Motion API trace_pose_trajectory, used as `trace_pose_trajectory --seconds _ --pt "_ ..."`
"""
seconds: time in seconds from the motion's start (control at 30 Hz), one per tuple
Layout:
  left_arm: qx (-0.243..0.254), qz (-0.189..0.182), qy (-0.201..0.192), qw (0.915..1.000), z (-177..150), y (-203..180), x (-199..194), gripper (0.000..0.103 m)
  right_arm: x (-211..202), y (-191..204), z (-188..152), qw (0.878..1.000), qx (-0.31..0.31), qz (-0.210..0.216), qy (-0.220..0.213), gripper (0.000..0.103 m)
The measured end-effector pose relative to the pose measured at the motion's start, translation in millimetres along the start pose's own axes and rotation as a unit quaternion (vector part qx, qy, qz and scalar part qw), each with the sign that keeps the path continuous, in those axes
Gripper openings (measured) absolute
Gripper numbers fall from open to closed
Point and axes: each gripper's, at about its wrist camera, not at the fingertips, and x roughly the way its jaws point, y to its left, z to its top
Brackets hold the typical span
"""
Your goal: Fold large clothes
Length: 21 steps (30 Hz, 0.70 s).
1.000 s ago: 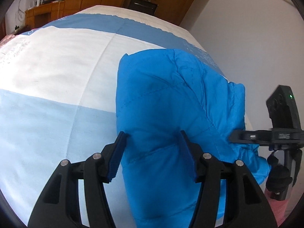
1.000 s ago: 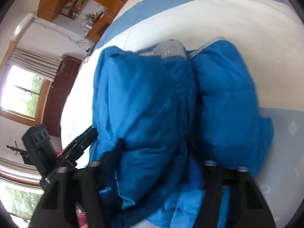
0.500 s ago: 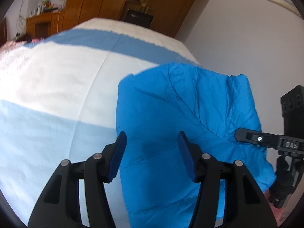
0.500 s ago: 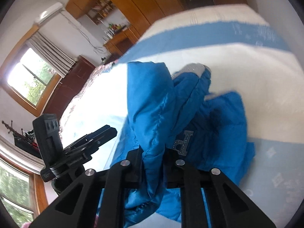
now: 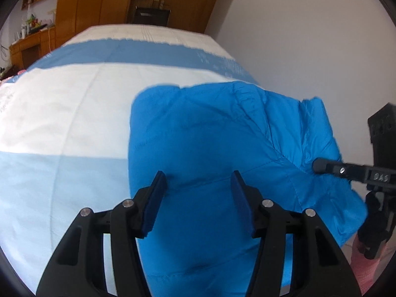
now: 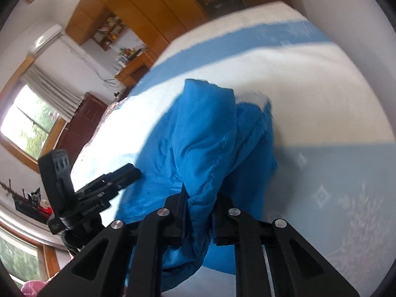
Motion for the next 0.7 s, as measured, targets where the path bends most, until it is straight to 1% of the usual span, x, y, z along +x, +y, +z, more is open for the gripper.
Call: trace_pose_trajectory --seconds 0.13,0.27,0.37,0.4,0.43,0.47,0.5,0.53,0.57,0.63,0.67,0.7 --pt "0.034 0.013 0.007 0.9993 -16.1 -5.3 17.0 0.054 24.8 -33.7 -22.9 0.999 0.036 0.013 0.002 0.017" --pt "0.046 0.029 0.005 0.9985 -30.3 -5.5 25.1 0.054 45.7 -45.7 -39.6 0.999 0.044 0.01 -0.008 0.021" --pt "0.042 0.026 0.004 0.9988 -33.6 -3.2 18.8 0.054 46.5 -54.1 -38.0 0.997 0.068 0.03 -0.007 0.024" --pt "0.038 0.023 0.005 0.999 -33.3 -1.3 14.3 0.054 41.6 -52.8 -36.8 0.997 0.069 0.031 -0.007 0.029" --pt "0.037 0.021 0.007 0.999 -32.3 -0.8 10.6 0.053 37.1 -52.1 -35.7 0.997 0.067 0.025 -0.009 0.031" --pt "0.036 0.022 0.005 0.9991 -32.1 -0.1 1.1 0.053 27.7 -48.2 -35.3 0.998 0.058 0.011 -0.016 0.037" --pt "0.034 0.024 -0.001 0.9991 -31.0 0.5 -7.9 0.053 15.6 -43.0 -35.8 0.998 0.046 -0.01 -0.031 0.038" --pt "0.035 0.026 -0.012 0.999 -31.4 1.2 -17.8 0.053 -3.3 -32.8 -37.0 0.997 0.028 -0.032 -0.06 0.038" --pt "0.04 0.029 -0.027 0.9984 -32.5 0.3 -30.4 0.053 -17.8 -22.1 -38.9 0.996 0.012 -0.042 -0.081 0.038" --pt "0.046 0.027 -0.041 0.9977 -35.1 -3.1 -44.4 0.053 -40.8 2.7 -42.0 0.993 -0.026 -0.04 -0.109 0.038" --pt "0.045 0.023 -0.045 0.9977 -38.2 -6.0 -52.0 0.053 -45.2 18.0 -43.7 0.992 -0.047 -0.032 -0.111 0.038" --pt "0.043 0.019 -0.045 0.9979 -40.0 -8.1 -56.1 0.053 -43.7 35.0 -45.9 0.992 -0.073 -0.023 -0.103 0.037"
